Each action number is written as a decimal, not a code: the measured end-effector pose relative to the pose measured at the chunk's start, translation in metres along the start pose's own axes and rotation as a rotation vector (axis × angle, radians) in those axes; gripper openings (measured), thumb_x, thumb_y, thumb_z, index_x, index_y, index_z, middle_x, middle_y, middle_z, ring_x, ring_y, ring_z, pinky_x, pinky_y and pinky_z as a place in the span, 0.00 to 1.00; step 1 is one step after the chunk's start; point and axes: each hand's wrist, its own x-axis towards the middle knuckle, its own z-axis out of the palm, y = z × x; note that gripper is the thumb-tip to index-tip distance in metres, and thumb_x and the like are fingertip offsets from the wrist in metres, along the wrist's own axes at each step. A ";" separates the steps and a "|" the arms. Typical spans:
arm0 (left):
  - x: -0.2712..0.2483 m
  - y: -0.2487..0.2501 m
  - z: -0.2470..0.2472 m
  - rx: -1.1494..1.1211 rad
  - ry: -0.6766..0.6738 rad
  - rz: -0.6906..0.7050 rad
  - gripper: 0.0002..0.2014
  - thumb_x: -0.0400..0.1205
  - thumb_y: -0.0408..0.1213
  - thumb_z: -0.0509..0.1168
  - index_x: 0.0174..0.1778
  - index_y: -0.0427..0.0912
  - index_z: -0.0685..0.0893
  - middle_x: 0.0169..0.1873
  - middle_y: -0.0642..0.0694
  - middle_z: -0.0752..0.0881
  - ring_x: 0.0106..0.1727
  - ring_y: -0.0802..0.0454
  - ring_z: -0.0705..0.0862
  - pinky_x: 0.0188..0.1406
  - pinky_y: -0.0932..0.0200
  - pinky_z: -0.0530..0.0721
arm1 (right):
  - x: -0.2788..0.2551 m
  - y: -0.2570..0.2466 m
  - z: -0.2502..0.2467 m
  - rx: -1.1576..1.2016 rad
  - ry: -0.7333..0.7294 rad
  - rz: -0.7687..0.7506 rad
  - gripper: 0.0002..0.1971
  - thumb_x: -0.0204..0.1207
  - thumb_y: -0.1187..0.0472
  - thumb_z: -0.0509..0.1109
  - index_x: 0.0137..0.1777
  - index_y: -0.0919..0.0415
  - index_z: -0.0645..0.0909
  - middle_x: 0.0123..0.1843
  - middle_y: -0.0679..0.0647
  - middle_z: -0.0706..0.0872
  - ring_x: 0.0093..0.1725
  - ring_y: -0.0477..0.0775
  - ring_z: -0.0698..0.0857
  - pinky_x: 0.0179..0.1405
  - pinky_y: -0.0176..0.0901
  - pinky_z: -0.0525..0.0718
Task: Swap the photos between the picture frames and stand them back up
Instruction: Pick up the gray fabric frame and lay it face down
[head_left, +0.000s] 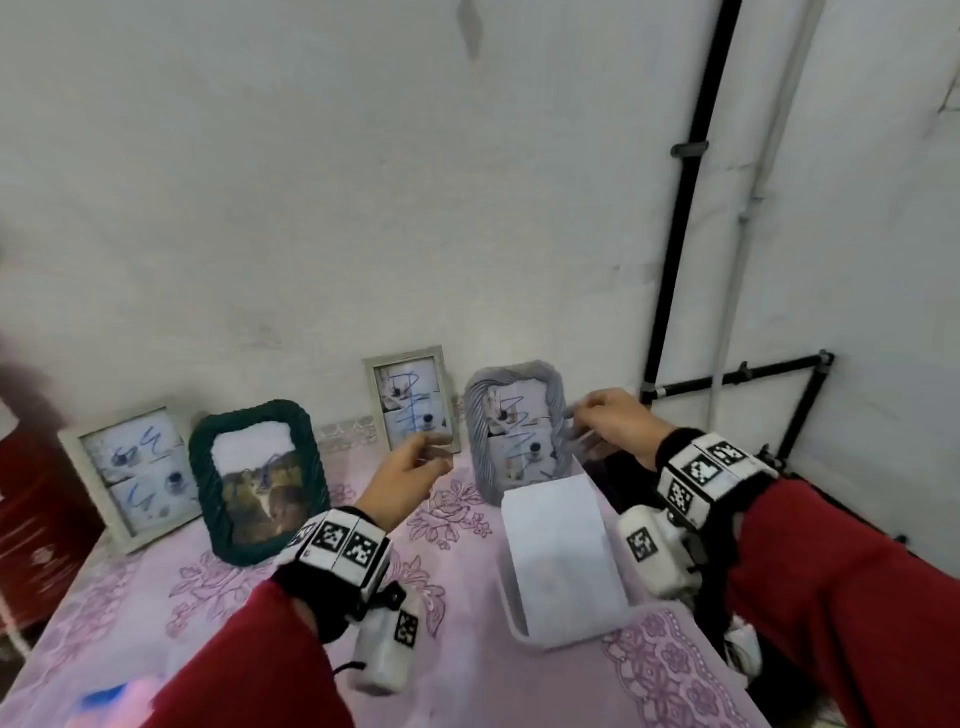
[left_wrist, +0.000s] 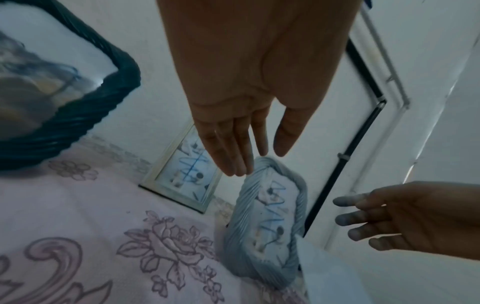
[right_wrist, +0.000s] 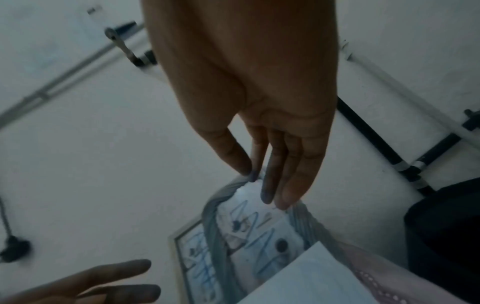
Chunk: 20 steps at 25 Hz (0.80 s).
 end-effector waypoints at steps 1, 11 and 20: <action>0.009 -0.002 0.005 0.009 -0.005 -0.015 0.21 0.83 0.31 0.60 0.73 0.41 0.71 0.62 0.42 0.78 0.54 0.51 0.78 0.41 0.62 0.76 | 0.011 0.002 0.002 -0.073 -0.042 0.028 0.10 0.77 0.69 0.60 0.55 0.70 0.78 0.38 0.61 0.80 0.29 0.55 0.78 0.31 0.44 0.77; 0.055 -0.024 0.032 -0.052 -0.135 -0.059 0.36 0.82 0.29 0.61 0.82 0.48 0.48 0.77 0.39 0.65 0.68 0.49 0.73 0.52 0.67 0.78 | 0.067 0.018 0.011 -0.357 -0.084 0.045 0.28 0.75 0.63 0.69 0.73 0.67 0.64 0.55 0.63 0.78 0.51 0.61 0.80 0.57 0.61 0.85; 0.036 -0.020 0.021 -0.059 0.002 0.108 0.35 0.82 0.28 0.62 0.81 0.51 0.53 0.75 0.41 0.69 0.76 0.46 0.70 0.75 0.47 0.71 | 0.046 0.008 0.009 -0.129 0.021 -0.092 0.08 0.78 0.66 0.68 0.53 0.65 0.74 0.46 0.68 0.85 0.39 0.68 0.85 0.50 0.62 0.87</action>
